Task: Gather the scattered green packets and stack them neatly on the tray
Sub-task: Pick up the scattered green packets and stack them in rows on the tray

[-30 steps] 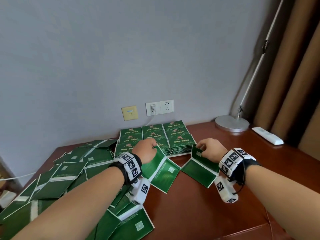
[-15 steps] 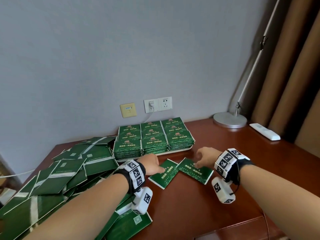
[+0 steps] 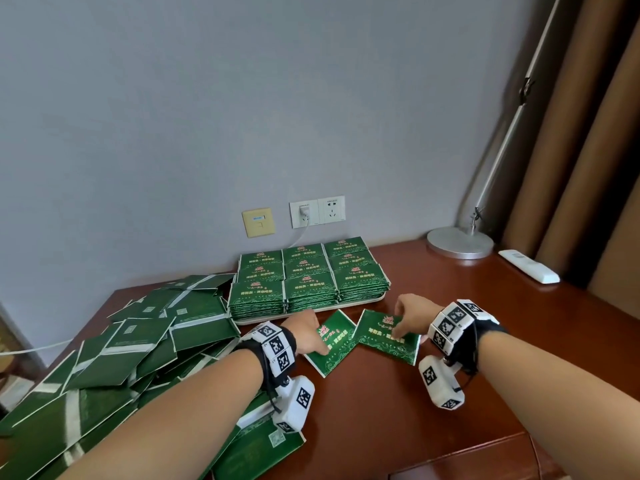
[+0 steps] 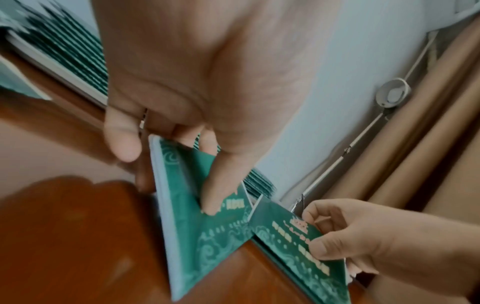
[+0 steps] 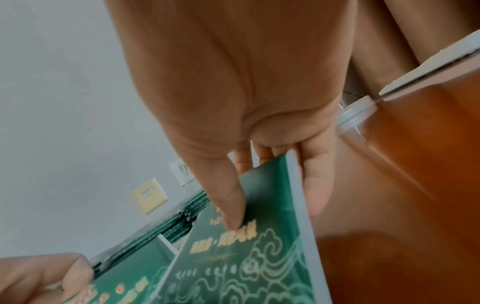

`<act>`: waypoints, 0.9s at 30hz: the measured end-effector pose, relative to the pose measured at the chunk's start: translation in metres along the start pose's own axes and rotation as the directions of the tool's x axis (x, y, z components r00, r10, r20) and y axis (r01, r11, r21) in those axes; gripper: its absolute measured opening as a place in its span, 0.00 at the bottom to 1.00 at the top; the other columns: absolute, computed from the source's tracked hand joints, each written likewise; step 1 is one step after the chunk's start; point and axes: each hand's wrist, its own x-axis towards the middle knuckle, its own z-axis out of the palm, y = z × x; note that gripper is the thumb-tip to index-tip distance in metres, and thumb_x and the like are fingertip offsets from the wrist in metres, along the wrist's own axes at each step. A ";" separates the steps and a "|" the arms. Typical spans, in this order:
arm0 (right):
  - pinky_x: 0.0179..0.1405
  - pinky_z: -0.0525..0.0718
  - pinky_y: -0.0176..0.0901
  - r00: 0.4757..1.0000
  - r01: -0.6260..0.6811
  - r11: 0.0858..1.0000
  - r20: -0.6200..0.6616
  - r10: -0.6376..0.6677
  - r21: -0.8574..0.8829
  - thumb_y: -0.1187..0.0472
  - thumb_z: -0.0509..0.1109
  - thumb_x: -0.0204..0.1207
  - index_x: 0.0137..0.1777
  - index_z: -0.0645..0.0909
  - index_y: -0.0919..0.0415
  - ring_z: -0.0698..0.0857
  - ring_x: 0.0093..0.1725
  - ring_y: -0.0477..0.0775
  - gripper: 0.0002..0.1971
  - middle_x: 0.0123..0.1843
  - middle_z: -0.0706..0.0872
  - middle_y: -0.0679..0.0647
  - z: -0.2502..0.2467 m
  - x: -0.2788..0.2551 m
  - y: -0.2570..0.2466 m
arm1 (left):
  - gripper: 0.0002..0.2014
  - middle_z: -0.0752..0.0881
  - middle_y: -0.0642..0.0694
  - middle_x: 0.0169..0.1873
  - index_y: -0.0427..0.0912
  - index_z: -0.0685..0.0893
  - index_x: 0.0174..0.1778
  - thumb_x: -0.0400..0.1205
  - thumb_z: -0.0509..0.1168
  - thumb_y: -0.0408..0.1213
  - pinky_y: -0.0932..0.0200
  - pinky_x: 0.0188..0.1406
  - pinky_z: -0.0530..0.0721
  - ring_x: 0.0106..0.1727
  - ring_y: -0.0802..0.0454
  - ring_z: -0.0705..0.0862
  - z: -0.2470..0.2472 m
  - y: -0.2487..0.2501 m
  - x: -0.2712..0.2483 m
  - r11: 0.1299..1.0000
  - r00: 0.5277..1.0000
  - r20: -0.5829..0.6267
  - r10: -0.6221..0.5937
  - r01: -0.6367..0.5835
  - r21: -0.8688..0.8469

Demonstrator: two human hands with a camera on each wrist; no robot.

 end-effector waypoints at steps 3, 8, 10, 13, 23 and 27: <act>0.37 0.80 0.38 0.994 0.066 0.990 -0.093 -0.055 0.121 0.62 0.81 0.67 0.52 0.76 0.52 0.83 0.45 0.47 0.18 0.51 0.82 0.49 -0.012 0.003 -0.006 | 0.23 0.77 0.48 0.53 0.44 0.73 0.63 0.75 0.75 0.31 0.52 0.37 0.88 0.42 0.48 0.83 -0.013 -0.001 -0.004 0.987 0.999 -0.046 -0.020 0.012 -0.159; 0.25 0.85 0.40 0.960 0.178 0.926 -0.265 -0.089 0.332 0.68 0.79 0.68 0.51 0.79 0.53 0.88 0.34 0.51 0.17 0.46 0.84 0.52 -0.039 0.008 -0.024 | 0.20 0.76 0.45 0.56 0.44 0.78 0.62 0.76 0.71 0.25 0.53 0.34 0.88 0.48 0.49 0.82 -0.049 -0.006 -0.005 0.894 0.977 -0.208 -0.044 -0.055 -0.444; 0.30 0.87 0.44 0.944 0.211 0.896 -0.321 -0.082 0.391 0.69 0.77 0.66 0.49 0.79 0.51 0.89 0.36 0.53 0.16 0.47 0.86 0.53 -0.048 0.015 -0.030 | 0.19 0.76 0.44 0.56 0.45 0.78 0.61 0.76 0.71 0.26 0.52 0.36 0.86 0.50 0.49 0.80 -0.064 -0.011 -0.003 0.844 0.960 -0.271 -0.070 -0.088 -0.529; 0.38 0.87 0.48 0.918 0.262 0.848 -0.391 -0.071 0.461 0.70 0.73 0.67 0.48 0.79 0.51 0.87 0.36 0.54 0.15 0.48 0.86 0.53 -0.057 0.028 -0.044 | 0.19 0.76 0.42 0.58 0.45 0.79 0.62 0.78 0.71 0.26 0.55 0.36 0.83 0.52 0.47 0.79 -0.087 -0.021 0.004 0.756 0.932 -0.338 -0.128 -0.129 -0.642; 0.30 0.89 0.51 0.936 0.274 0.749 -0.347 -0.064 0.603 0.71 0.66 0.79 0.65 0.75 0.54 0.80 0.33 0.58 0.18 0.41 0.78 0.59 -0.067 0.104 -0.076 | 0.18 0.73 0.43 0.64 0.45 0.75 0.68 0.84 0.66 0.27 0.58 0.24 0.88 0.51 0.45 0.81 -0.131 -0.071 0.052 0.609 0.860 -0.419 -0.292 -0.171 -0.775; 0.24 0.88 0.52 0.971 0.196 0.673 -0.237 -0.032 0.713 0.69 0.66 0.81 0.62 0.76 0.54 0.85 0.39 0.64 0.13 0.53 0.80 0.63 -0.064 0.136 -0.087 | 0.16 0.71 0.44 0.63 0.46 0.75 0.66 0.85 0.62 0.26 0.59 0.23 0.87 0.45 0.49 0.77 -0.142 -0.088 0.082 0.610 0.834 -0.443 -0.328 -0.172 -0.774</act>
